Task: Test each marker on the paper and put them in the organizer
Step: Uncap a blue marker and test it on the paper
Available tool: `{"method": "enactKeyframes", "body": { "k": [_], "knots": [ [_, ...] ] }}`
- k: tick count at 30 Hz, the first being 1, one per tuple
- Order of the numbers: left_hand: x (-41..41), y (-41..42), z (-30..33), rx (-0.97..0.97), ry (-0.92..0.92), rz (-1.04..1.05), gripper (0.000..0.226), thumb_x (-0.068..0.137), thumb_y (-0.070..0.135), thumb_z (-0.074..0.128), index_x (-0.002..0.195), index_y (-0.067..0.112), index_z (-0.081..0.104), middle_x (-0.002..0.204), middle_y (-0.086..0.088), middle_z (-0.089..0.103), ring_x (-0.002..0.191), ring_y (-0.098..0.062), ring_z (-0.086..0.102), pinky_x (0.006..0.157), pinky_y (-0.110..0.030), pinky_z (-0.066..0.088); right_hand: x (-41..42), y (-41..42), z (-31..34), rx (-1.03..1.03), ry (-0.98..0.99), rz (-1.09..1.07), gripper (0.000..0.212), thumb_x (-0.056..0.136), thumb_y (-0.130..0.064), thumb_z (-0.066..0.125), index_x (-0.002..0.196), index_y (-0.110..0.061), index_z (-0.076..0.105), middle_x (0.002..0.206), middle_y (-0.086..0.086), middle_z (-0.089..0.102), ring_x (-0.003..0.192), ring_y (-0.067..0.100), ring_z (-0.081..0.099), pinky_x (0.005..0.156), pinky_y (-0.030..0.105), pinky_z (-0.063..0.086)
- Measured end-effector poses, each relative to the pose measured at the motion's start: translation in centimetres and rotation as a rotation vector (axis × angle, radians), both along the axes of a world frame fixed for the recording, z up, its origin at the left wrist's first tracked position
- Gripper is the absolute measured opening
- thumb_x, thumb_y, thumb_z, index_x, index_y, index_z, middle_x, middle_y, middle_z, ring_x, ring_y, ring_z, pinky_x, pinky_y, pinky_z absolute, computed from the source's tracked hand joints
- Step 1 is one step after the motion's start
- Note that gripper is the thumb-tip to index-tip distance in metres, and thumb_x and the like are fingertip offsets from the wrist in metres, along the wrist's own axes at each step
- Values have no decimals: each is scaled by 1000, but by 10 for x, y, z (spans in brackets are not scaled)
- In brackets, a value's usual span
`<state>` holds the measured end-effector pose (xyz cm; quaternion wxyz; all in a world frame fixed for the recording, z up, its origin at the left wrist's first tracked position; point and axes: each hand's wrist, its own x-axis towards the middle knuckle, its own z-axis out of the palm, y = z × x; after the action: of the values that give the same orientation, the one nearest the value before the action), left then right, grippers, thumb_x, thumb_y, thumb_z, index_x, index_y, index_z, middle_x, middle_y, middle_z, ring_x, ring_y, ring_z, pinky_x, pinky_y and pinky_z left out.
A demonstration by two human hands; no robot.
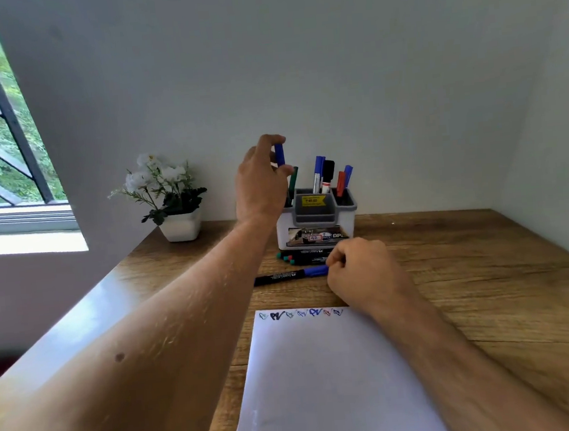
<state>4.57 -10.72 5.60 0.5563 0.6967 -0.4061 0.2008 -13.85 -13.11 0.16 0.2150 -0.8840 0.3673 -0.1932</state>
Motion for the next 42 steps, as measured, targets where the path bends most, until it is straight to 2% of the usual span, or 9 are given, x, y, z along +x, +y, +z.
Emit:
{"method": "enactKeyframes", "body": {
  "k": [6, 10, 15, 18, 23, 27, 31, 36, 42],
  "knots": [
    [9, -10, -9, 261, 10, 86, 51, 85, 21, 79, 133, 22, 60, 116, -7, 66, 92, -13, 58, 84, -29, 52, 3, -3, -4, -35, 37, -14, 17, 90, -26, 63, 106, -28, 66, 103, -1, 65, 91, 14, 60, 81, 35, 58],
    [7, -10, -11, 329, 47, 78, 58, 91, 18, 73, 145, 26, 52, 128, -8, 65, 104, -17, 61, 94, -33, 51, 5, -6, -9, -71, 41, -13, 29, 88, -29, 64, 117, -34, 61, 110, -2, 64, 93, 13, 59, 80, 36, 57],
    [-8, -1, -8, 197, 134, 43, 69, 96, -4, 54, 153, 30, 38, 119, -5, 64, 101, -17, 66, 92, -38, 58, 8, -9, -9, -102, 69, -14, 35, 87, -32, 65, 121, -37, 59, 114, -2, 64, 89, 12, 53, 76, 34, 56],
    [-27, 9, -14, 22, 226, -9, 69, 92, -11, 50, 148, 28, 47, 111, 1, 63, 93, -12, 66, 79, -26, 60, 4, -9, -7, -113, 95, -2, 42, 88, -30, 65, 128, -38, 56, 125, -1, 61, 103, 17, 57, 84, 37, 55],
    [-63, 28, -39, 22, 244, -131, 57, 91, -7, 58, 139, 23, 57, 94, 14, 64, 83, -4, 67, 67, -12, 56, 1, -2, -11, -227, 166, 135, 45, 96, -40, 55, 139, -47, 47, 145, 3, 41, 119, 25, 54, 95, 43, 50],
    [-78, 45, -45, 188, 139, -177, 56, 87, -9, 61, 133, 22, 62, 94, 12, 64, 85, -5, 65, 80, -21, 59, 0, 0, -13, -253, 179, 148, 33, 96, -39, 56, 129, -43, 56, 138, 3, 38, 107, 24, 59, 90, 43, 53],
    [-77, 63, -51, 405, -77, -191, 54, 86, -4, 61, 133, 22, 62, 112, 3, 68, 103, -12, 64, 94, -31, 55, 1, 1, -17, -284, 111, 127, 18, 93, -35, 62, 111, -33, 64, 128, 1, 43, 93, 18, 56, 84, 38, 53],
    [-71, 66, -55, 842, -87, -181, 43, 87, 24, 69, 129, 34, 63, 118, 7, 69, 104, -13, 62, 92, -33, 54, 1, -5, -21, -358, 96, 107, 30, 92, -29, 61, 122, -24, 56, 125, 4, 43, 94, 23, 60, 81, 39, 55],
    [-71, 57, -54, 816, -65, -142, 32, 87, 24, 71, 117, 31, 69, 108, 4, 71, 95, -16, 65, 90, -38, 57, 5, -12, -21, -363, 60, 106, 42, 90, -22, 63, 129, -24, 48, 128, 8, 44, 98, 26, 61, 78, 37, 55]
  ]
}}
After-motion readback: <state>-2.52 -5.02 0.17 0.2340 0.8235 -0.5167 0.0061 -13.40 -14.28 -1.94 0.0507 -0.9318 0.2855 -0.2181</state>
